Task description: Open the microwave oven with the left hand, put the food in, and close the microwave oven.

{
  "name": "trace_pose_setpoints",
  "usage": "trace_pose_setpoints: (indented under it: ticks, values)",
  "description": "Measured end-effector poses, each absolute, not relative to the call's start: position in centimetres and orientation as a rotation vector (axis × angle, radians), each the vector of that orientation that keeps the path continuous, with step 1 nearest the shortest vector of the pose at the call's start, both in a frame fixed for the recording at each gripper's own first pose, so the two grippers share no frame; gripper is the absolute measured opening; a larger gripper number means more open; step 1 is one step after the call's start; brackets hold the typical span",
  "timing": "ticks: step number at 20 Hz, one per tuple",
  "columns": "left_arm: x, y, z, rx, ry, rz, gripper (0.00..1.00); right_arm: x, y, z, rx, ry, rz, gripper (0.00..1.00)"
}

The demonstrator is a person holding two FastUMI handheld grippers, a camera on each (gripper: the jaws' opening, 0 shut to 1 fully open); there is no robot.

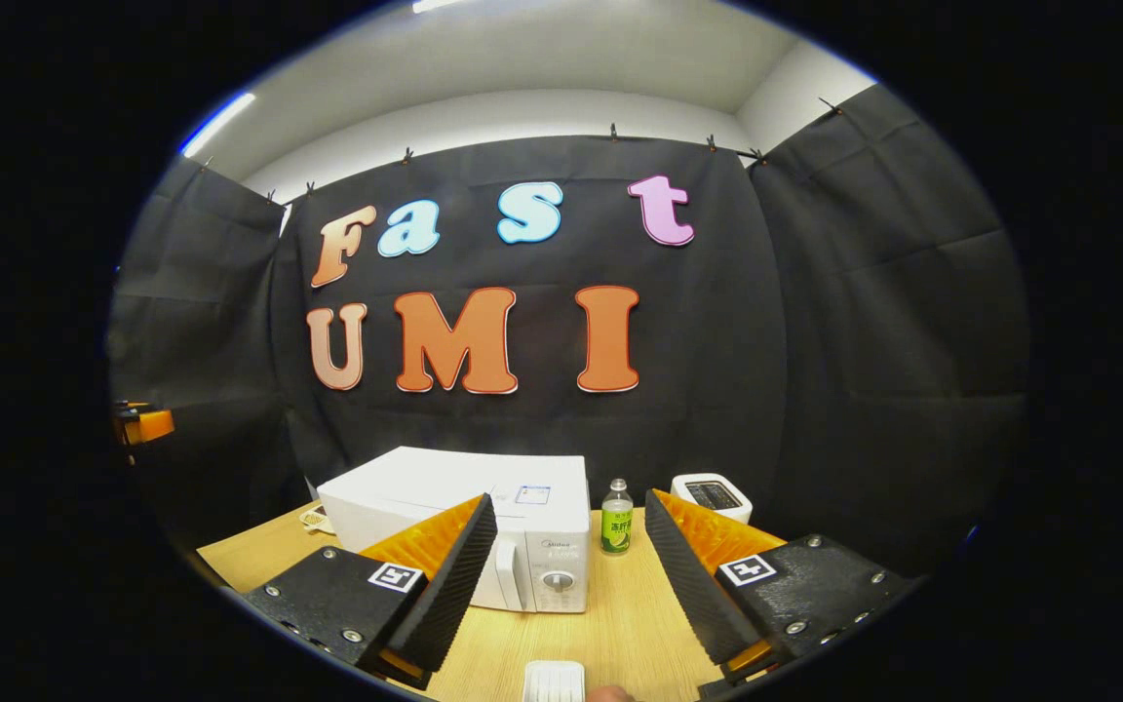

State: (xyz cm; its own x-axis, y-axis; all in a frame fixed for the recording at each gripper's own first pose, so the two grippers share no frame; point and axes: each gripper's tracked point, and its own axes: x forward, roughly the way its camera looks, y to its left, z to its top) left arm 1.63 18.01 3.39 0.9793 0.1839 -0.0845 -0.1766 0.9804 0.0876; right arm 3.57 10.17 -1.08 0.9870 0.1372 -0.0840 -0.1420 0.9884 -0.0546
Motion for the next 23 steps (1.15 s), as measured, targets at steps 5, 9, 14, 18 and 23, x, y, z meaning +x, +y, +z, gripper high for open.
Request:
trace_pose_setpoints:
  ticks: [5,9,14,18,23]
  values:
    - [1.8,17.7,3.2,0.088,0.094,0.173,0.96,3.6,9.3,-0.6,-0.045,0.064,0.126,0.95]
    - [1.9,17.8,3.5,0.079,0.080,0.178,0.96,3.4,9.7,-0.8,-0.046,0.064,0.139,0.95]
    - [1.5,17.3,3.6,0.083,0.066,0.168,0.96,3.3,10.3,-1.1,-0.051,0.061,0.153,0.95]
    - [1.6,17.2,3.1,0.081,0.074,0.167,0.96,3.4,10.4,-1.5,-0.053,0.068,0.158,0.95]
    - [2.1,17.1,2.8,0.083,0.081,0.170,0.96,3.4,10.4,-1.6,-0.055,0.067,0.160,1.00]
